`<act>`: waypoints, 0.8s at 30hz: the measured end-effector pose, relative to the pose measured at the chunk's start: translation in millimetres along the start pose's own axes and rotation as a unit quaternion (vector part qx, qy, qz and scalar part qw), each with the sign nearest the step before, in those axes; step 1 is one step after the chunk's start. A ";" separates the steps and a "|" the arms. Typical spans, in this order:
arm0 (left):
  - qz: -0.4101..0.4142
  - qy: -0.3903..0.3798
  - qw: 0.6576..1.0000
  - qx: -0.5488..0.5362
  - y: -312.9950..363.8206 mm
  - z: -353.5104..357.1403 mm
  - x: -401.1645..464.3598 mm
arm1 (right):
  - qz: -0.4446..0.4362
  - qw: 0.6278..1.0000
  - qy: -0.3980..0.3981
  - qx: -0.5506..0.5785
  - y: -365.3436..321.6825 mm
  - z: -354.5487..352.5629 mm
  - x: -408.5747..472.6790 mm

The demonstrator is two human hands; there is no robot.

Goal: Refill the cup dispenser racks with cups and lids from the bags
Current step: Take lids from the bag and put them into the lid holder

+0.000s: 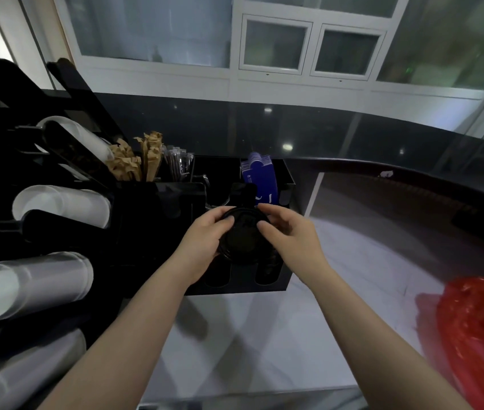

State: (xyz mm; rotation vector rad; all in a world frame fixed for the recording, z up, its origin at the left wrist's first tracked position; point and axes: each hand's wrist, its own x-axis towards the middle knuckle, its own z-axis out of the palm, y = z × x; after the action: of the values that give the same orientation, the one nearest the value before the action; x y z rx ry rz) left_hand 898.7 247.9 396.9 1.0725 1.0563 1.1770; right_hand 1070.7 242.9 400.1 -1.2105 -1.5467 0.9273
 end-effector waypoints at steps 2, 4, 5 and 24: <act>0.023 -0.003 0.999 0.022 1.1 1.8 -1.9 | 0.031 0.995 -0.043 0.082 -2.4 -6.7 -1.2; 0.041 -0.009 0.998 0.043 1.7 3.0 -3.9 | 0.048 0.989 -0.082 0.110 -3.3 -12.9 -2.6; 0.044 -0.015 0.998 0.049 1.9 4.0 -4.8 | 0.047 0.989 -0.087 0.111 -3.9 -15.2 -2.6; -0.013 0.076 0.992 0.096 -9.7 -22.2 -15.1 | -0.129 0.914 0.038 -0.383 39.7 2.0 5.7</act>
State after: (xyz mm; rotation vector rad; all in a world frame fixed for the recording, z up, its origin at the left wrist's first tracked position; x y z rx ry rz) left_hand 877.2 233.8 384.4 1.1264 1.3210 1.1670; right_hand 1079.1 257.5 363.6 -1.4854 -2.0237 0.0665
